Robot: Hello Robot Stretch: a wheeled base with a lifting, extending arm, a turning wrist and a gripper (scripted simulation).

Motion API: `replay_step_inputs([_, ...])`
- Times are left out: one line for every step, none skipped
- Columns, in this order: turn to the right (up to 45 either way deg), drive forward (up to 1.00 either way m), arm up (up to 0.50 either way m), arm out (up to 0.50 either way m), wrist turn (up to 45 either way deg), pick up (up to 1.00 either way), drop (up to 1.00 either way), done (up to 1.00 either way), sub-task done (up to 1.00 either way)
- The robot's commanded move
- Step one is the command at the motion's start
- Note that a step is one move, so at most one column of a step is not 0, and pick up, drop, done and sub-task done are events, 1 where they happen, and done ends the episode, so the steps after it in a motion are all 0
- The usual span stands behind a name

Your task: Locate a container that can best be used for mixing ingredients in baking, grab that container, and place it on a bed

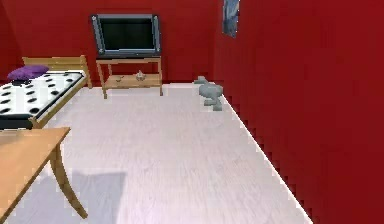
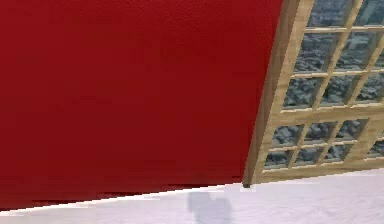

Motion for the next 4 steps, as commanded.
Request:
replay_step_inputs([-6.0, 0.0, 0.0, 0.0, 0.0, 0.0, 0.0, 0.0, 0.0])
replay_step_inputs([0.0, 1.0, 0.0, 0.0, 0.0, 0.0, 0.0, 0.0, 0.0])
replay_step_inputs([0.0, 0.5, 0.0, 0.0, 0.0, 0.0, 0.0, 0.0, 0.0])
replay_step_inputs([-45.0, 0.0, 0.0, 0.0, 0.0, 0.0, 0.0, 0.0, 0.0])
